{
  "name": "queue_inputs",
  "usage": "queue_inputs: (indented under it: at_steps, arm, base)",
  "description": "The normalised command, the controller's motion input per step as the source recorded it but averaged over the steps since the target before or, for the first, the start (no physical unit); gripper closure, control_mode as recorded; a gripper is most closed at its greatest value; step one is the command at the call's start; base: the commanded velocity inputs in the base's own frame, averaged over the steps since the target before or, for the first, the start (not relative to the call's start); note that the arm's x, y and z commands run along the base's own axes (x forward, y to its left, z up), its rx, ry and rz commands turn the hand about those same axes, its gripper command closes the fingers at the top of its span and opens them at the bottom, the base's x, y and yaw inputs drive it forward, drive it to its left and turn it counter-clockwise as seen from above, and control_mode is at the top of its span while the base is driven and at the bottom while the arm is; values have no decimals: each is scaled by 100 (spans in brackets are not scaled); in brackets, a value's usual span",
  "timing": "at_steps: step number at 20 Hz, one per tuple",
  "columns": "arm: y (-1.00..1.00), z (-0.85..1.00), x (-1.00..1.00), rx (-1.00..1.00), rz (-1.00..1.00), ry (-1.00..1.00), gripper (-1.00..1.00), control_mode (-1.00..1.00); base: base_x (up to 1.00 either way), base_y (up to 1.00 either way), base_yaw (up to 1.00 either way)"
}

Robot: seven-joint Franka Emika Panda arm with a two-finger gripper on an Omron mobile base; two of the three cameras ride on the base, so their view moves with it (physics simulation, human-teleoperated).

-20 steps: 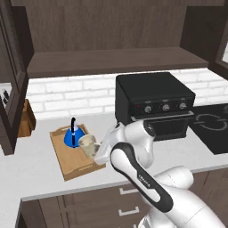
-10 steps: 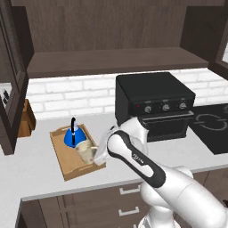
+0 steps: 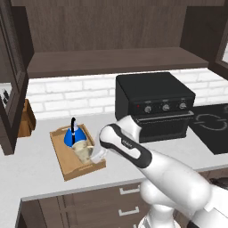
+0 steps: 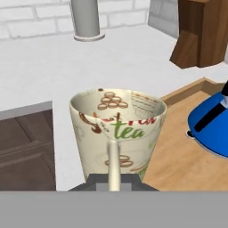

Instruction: Pick the kettle from the counter and place it on the tray. Then pick the mug from the cabinet and place it on the tray. Then close the cabinet doors.

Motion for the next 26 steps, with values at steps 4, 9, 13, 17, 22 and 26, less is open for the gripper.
queue_inputs:
  at_steps: [4, 9, 13, 17, 22, 26]
  arm:
    - [0, -22, 39, -3, 0, 0, 100, -100]
    - [5, -27, 20, -6, 0, 0, 100, -100]
    - [11, -20, 20, -4, 0, -1, 100, -100]
    - [20, -18, 22, -4, 0, -2, 100, -100]
    - [23, -13, 22, 0, 0, -9, 100, -100]
    - [22, -19, 21, 0, 0, -6, 100, -100]
  base:
    - [0, 0, 0]
    - [0, 0, 0]
    - [0, 0, 0]
    - [0, 0, 0]
    - [0, 0, 0]
    - [0, 0, 0]
